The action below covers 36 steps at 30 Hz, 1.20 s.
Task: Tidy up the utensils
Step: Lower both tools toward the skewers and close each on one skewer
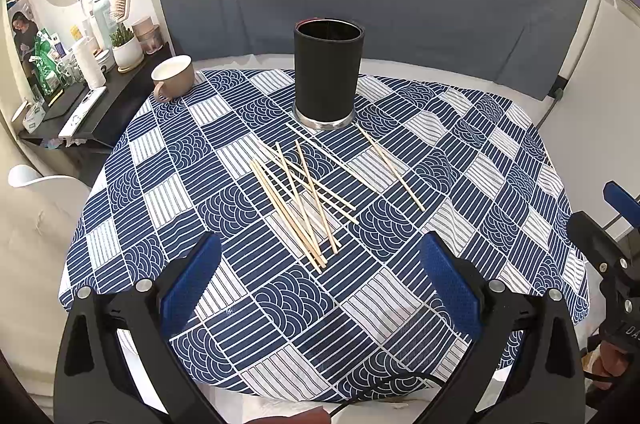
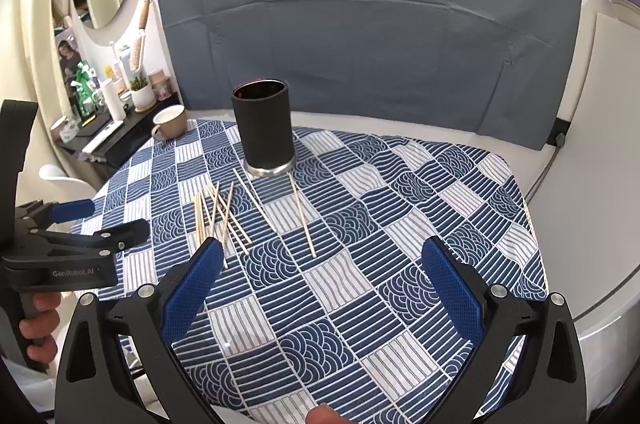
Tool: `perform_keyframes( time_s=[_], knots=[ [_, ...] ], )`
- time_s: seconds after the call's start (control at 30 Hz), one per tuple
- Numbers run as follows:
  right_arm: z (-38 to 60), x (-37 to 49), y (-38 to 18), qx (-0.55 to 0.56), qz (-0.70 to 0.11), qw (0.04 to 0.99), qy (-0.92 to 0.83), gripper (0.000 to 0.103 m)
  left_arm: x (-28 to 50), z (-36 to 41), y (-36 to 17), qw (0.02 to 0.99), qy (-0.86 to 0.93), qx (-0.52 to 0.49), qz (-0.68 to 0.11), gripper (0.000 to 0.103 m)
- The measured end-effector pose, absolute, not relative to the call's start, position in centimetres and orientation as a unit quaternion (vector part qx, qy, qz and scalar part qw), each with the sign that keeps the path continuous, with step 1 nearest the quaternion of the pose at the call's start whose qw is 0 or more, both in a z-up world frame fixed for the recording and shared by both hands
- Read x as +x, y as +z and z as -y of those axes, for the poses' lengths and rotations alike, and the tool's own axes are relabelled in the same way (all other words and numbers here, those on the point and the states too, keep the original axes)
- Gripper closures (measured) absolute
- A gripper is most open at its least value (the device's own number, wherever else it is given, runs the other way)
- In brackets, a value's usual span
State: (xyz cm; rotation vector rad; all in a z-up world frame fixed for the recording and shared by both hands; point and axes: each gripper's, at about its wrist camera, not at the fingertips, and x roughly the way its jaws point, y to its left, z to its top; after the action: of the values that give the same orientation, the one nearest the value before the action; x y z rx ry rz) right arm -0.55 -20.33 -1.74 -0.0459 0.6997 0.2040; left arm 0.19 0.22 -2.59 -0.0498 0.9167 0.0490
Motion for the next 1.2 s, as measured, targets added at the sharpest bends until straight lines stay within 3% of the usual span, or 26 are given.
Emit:
perform_keyframes(
  time_s=[0.63,1.2],
  knots=[
    [20.5,1.5,-3.5,0.006,-0.391,0.913,0.117,0.008,1.2,-2.1,-4.7,0.876,0.044,-0.036,-0.478,0.006],
    [20.3,10.9,-8.0,-0.014,-0.477,0.870,0.123,0.008,7.3,-8.2,-10.0,0.829,0.120,-0.099,-0.536,0.006]
  ],
)
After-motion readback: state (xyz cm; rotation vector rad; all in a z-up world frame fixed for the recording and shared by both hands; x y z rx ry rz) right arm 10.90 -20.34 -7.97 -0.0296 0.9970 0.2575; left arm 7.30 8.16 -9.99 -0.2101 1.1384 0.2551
